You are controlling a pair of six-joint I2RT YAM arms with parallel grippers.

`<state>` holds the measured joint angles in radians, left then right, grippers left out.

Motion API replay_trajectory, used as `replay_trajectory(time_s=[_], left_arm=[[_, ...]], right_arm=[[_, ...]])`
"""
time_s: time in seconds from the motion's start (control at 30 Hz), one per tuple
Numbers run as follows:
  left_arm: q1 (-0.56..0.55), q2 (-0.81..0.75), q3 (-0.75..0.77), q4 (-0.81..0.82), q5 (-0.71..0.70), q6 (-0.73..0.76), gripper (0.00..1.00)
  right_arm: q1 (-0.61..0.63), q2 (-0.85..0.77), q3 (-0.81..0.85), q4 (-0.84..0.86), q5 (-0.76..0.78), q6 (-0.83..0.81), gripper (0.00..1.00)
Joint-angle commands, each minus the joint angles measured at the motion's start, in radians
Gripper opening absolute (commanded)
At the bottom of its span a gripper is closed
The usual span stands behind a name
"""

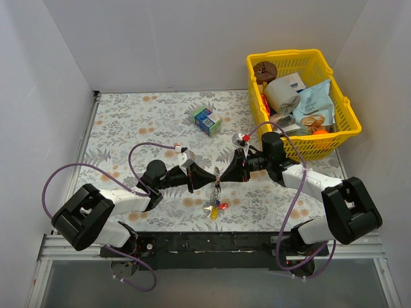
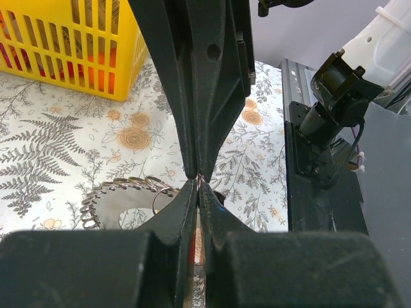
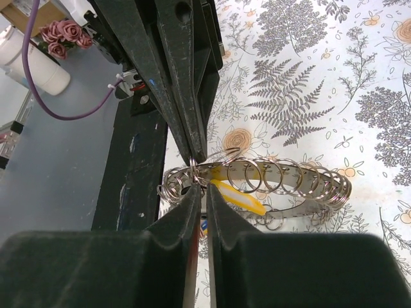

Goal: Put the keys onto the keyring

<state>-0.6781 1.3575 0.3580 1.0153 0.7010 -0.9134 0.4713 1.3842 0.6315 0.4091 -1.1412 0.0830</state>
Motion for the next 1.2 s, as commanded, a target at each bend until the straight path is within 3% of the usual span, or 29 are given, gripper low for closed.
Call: replay_trajectory(time_s=[0.0, 0.03, 1.17], left_arm=[[-0.006, -0.023, 0.029, -0.004, 0.015, 0.011, 0.0], [-0.006, -0.023, 0.029, -0.004, 0.014, 0.011, 0.0], [-0.006, -0.035, 0.036, 0.023, 0.025, -0.007, 0.0]], right_arm=[[-0.003, 0.013, 0.036, 0.05, -0.038, 0.017, 0.09], [-0.003, 0.015, 0.036, 0.05, -0.041, 0.017, 0.02], [0.0, 0.049, 0.036, -0.09, -0.015, -0.078, 0.01]])
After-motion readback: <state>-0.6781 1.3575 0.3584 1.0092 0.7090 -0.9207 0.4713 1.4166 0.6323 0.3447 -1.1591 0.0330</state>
